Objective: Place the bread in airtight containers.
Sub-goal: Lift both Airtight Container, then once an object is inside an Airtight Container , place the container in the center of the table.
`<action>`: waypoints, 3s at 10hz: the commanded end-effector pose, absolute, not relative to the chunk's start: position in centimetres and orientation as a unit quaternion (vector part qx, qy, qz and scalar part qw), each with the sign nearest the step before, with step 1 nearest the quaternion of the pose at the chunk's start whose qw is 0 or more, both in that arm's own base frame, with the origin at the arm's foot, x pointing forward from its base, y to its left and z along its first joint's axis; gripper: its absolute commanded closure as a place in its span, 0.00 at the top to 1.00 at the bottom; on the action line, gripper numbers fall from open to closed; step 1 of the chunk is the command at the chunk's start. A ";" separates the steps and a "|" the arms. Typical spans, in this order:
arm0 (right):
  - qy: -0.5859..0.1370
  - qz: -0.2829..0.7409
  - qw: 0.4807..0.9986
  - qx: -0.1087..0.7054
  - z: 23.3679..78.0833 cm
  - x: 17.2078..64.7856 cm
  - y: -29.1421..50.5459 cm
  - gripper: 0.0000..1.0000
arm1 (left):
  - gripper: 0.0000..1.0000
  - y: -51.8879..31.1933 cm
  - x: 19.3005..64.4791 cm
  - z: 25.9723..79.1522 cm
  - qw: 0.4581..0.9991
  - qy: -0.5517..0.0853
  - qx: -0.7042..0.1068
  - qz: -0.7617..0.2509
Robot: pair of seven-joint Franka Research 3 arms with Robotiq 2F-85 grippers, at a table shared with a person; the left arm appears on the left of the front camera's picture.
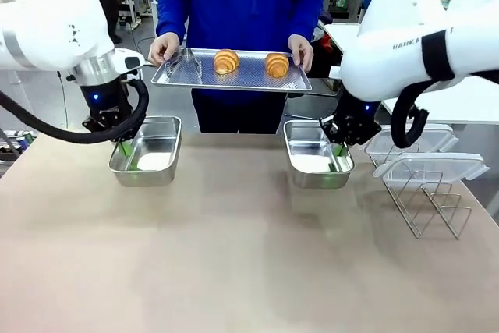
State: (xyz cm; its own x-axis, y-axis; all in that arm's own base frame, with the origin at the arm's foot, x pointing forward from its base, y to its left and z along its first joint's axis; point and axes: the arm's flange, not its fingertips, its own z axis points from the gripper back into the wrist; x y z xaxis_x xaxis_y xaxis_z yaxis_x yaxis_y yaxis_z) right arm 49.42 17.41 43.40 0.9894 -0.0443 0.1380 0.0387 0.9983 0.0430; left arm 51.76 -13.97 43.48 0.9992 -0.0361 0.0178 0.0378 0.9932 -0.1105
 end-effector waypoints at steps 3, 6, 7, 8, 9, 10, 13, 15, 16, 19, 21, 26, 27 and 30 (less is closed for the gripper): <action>-0.072 -0.045 0.996 0.011 45.4 49.7 17.3 0.04 | 0.03 -15.4 52.2 45.7 0.998 -0.013 -0.062 0.010; -0.070 -0.029 0.997 0.017 45.2 49.4 16.9 0.04 | 0.03 -15.0 52.1 45.4 0.998 -0.014 -0.061 -0.001; -0.070 -0.029 0.997 0.017 45.2 49.4 16.9 0.04 | 0.03 -15.0 52.1 45.4 0.998 -0.014 -0.061 -0.001; -0.070 -0.029 0.997 0.017 45.2 49.4 16.9 0.04 | 0.03 -15.0 52.1 45.4 0.998 -0.014 -0.061 -0.001; -0.070 -0.029 0.997 0.017 45.2 49.4 16.9 0.04 | 0.03 -15.0 52.1 45.4 0.998 -0.014 -0.061 -0.001; -0.070 -0.029 0.997 0.017 45.2 49.4 16.9 0.04 | 0.03 -15.0 52.1 45.4 0.998 -0.014 -0.061 -0.001; -0.070 -0.029 0.997 0.017 45.2 49.4 16.9 0.04 | 0.03 -15.0 52.1 45.4 0.998 -0.014 -0.061 -0.001; -0.070 -0.029 0.997 0.017 45.2 49.4 16.9 0.04 | 0.03 -15.0 52.1 45.4 0.998 -0.014 -0.061 -0.001; -0.070 -0.029 0.997 0.017 45.2 49.4 16.9 0.04 | 0.03 -15.0 52.1 45.4 0.998 -0.014 -0.061 -0.001; -0.070 -0.029 0.997 0.017 45.2 49.4 16.9 0.04 | 0.03 -15.0 52.1 45.4 0.998 -0.014 -0.061 -0.001; -0.070 -0.029 0.997 0.017 45.2 49.4 16.9 0.04 | 0.03 -15.0 52.1 45.4 0.998 -0.014 -0.061 -0.001; -0.070 -0.029 0.997 0.017 45.2 49.4 16.9 0.04 | 0.03 -15.0 52.1 45.4 0.998 -0.014 -0.061 -0.001; -0.070 -0.029 0.997 0.017 45.2 49.4 16.9 0.04 | 0.03 -15.0 52.1 45.4 0.998 -0.014 -0.061 -0.001; -0.070 -0.029 0.997 0.017 45.2 49.4 16.9 0.04 | 0.03 -15.0 52.1 45.4 0.998 -0.014 -0.061 -0.001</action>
State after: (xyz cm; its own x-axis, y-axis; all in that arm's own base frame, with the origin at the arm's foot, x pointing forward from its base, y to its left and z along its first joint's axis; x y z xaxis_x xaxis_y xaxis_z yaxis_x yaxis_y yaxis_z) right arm 49.46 16.91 44.75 0.9899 -0.0592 0.1292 0.0549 0.9978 0.0365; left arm 52.18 -15.04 45.16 0.9997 0.0036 0.0233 -0.0007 0.9927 -0.1206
